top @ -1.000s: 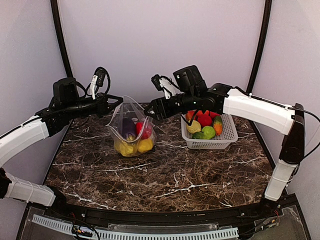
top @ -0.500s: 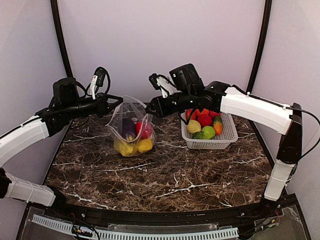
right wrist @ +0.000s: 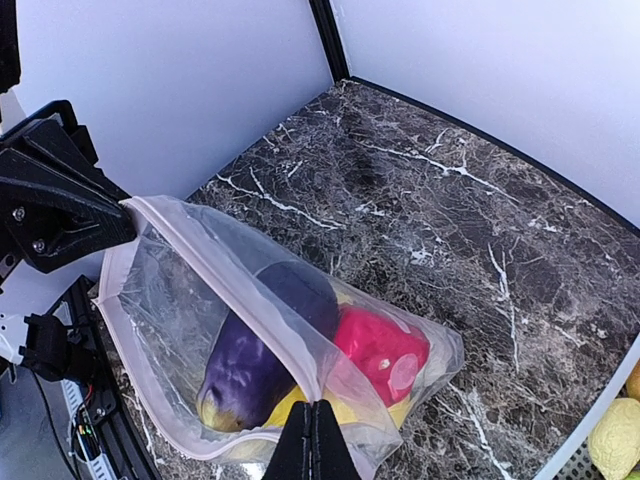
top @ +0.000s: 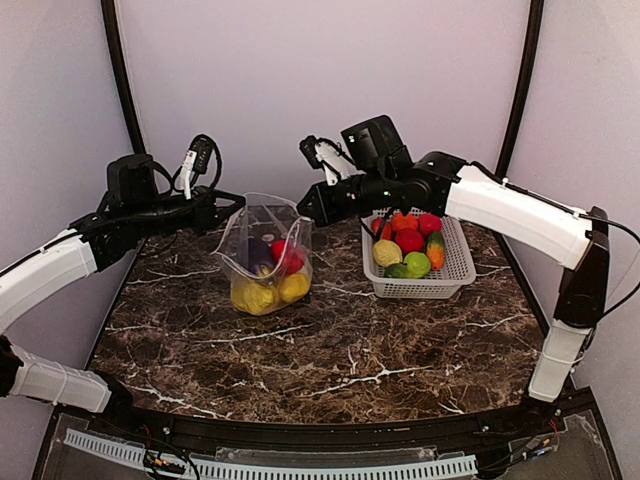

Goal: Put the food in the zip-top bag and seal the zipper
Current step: Pass from the left arm to the right

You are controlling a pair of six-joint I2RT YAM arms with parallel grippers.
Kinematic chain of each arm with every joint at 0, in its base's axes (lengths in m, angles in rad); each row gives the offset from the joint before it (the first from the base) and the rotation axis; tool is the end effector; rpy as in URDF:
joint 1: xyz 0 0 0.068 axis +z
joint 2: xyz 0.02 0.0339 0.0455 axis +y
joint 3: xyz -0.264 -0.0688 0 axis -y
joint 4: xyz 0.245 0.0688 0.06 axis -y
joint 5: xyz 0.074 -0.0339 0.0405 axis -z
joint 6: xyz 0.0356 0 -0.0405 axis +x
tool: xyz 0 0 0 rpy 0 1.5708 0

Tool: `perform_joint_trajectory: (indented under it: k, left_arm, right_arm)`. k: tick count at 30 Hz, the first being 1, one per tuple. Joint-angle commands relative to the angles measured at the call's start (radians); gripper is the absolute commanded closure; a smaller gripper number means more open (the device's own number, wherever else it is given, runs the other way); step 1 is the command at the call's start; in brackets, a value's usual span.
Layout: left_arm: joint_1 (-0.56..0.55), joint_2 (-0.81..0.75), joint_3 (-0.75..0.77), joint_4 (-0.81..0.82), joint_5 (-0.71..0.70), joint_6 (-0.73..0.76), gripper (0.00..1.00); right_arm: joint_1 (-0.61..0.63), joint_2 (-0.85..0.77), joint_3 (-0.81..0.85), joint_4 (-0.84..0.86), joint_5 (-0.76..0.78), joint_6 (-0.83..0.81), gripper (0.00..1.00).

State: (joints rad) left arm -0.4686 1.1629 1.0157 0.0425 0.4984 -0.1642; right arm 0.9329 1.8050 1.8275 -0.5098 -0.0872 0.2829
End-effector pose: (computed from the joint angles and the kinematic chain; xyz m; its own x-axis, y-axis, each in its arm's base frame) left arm 0.2342 -0.1376 0.3683 -0.2262 -0.0464 -0.9730 0.7946 0.5690 -0.2119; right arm 0.2486 0.3405 0.3845 -0.5039 -0.2129 -0.8371 -0.7347 0.6153 0.2858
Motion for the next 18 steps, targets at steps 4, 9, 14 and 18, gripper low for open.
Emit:
perform_joint_trajectory:
  k: [4, 9, 14, 18]
  left_arm:
    - [-0.002, -0.016, 0.069, -0.168, -0.04, 0.022, 0.63]
    - [-0.002, -0.083, 0.013, -0.285, -0.071, -0.001, 0.22]
    - [-0.002, -0.186, -0.071, -0.36, -0.057, -0.067, 0.07]
    - [-0.002, -0.247, -0.128, -0.398, -0.071, -0.088, 0.06]
  right_arm:
    - [0.006, -0.046, 0.031, -0.015, 0.047, -0.025, 1.0]
    - [0.012, -0.028, 0.056, -0.016, 0.068, -0.029, 1.0]
    - [0.014, -0.009, 0.079, -0.022, 0.084, -0.046, 1.0]
    - [0.014, -0.003, 0.088, -0.025, 0.084, -0.052, 1.0]
